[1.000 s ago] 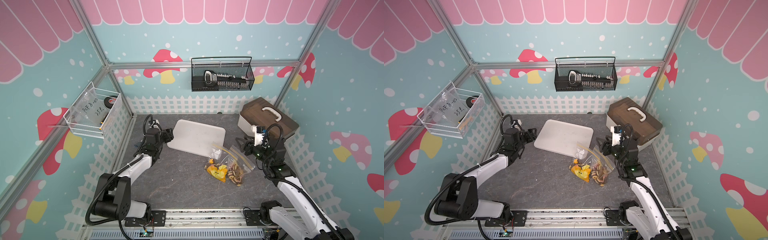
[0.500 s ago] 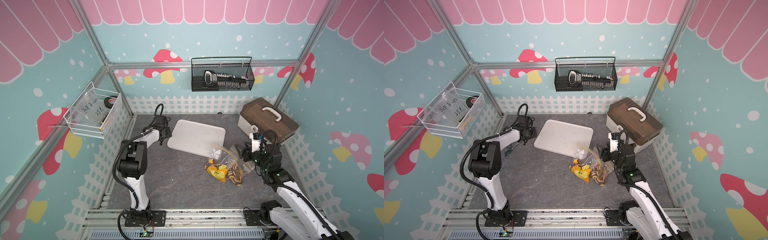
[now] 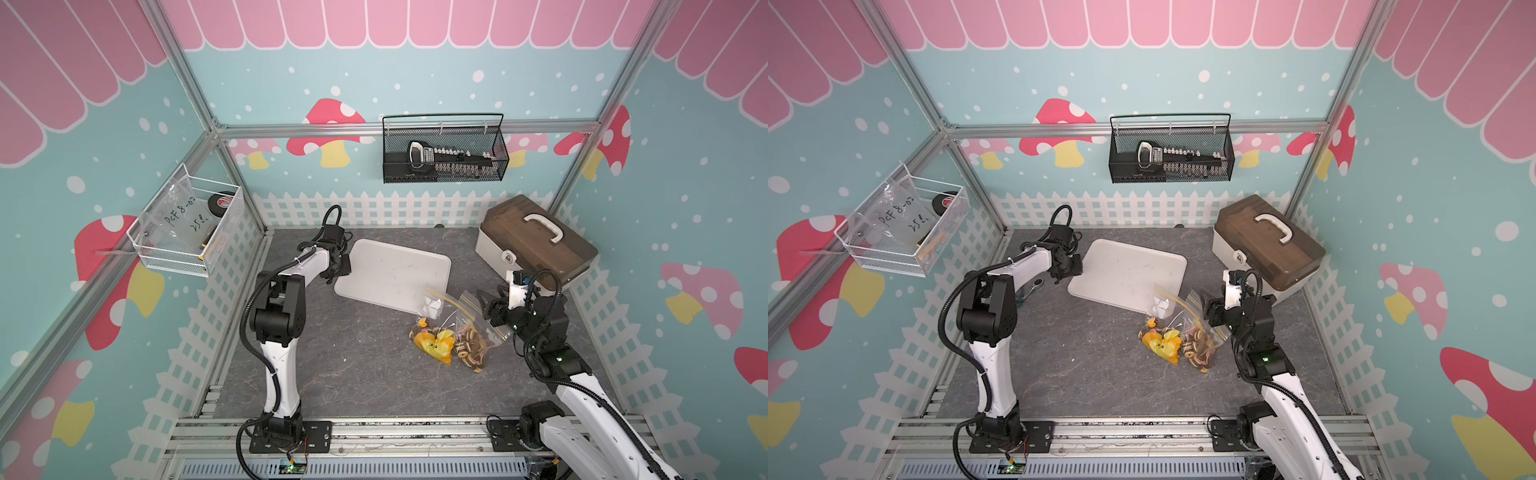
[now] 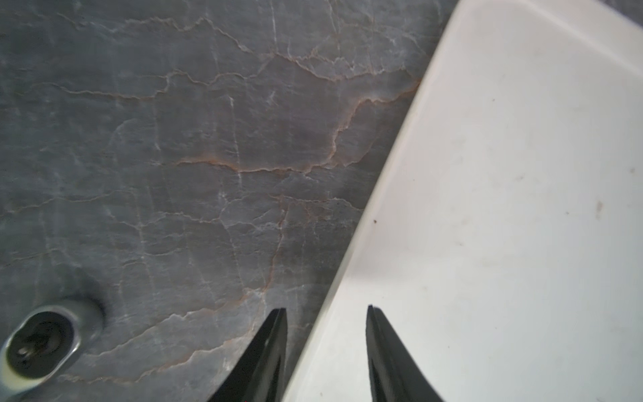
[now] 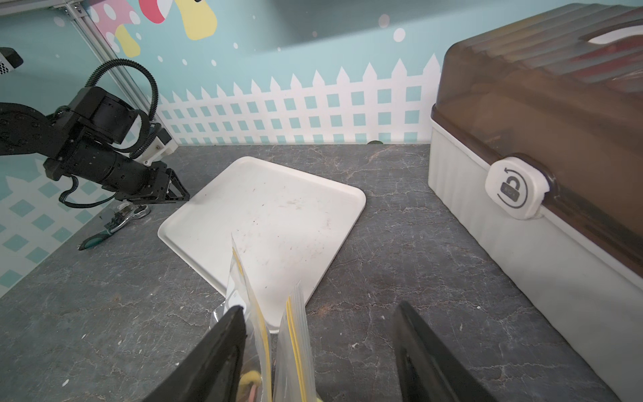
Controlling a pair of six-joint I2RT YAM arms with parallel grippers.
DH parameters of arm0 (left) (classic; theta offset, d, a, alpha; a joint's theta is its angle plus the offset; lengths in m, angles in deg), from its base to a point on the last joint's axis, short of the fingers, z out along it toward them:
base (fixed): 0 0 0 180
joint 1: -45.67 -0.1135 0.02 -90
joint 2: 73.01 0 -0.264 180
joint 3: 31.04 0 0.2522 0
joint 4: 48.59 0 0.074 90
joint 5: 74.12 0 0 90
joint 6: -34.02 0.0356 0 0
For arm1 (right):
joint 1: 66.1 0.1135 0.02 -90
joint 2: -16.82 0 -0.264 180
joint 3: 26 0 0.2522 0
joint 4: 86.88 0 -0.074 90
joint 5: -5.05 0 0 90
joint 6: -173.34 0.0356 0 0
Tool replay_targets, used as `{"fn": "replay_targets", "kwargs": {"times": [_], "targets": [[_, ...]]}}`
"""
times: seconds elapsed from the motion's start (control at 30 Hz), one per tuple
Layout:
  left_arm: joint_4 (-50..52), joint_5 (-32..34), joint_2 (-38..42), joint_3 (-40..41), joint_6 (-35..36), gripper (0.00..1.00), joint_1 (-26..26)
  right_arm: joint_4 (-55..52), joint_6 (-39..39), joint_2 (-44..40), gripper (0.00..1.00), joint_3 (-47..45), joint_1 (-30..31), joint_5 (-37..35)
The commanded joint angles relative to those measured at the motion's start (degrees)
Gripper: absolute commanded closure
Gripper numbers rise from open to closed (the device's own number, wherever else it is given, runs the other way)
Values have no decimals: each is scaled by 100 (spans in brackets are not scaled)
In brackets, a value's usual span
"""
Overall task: Pour cookies out of the ziploc bag
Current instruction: Adjust the tray at the center of the board.
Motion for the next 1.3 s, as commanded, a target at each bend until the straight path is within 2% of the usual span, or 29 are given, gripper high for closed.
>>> {"fn": "replay_targets", "kwargs": {"times": [0.0,0.23,0.4,0.6,0.7,0.83,1.1,1.27], "targets": [[622,319,-224,-251,115,64,132,139,-83,-31,33,-106,2,-18],[863,303,-236,-267,21,67,183,318,-37,-3,32,-150,8,208],[951,272,-101,55,-125,81,212,333,-37,-16,31,-165,2,200],[889,517,424,996,-485,93,274,387,-28,-30,31,-207,4,204],[618,396,721,1644,-674,97,293,422,-19,24,31,-217,6,192],[341,277,1040,2117,-618,99,414,435,-11,37,31,-219,3,225],[306,390,1566,2296,-105,100,687,443,-19,25,31,-235,1,195],[267,335,1626,2322,45,100,829,451,-19,40,31,-234,2,202]]}}
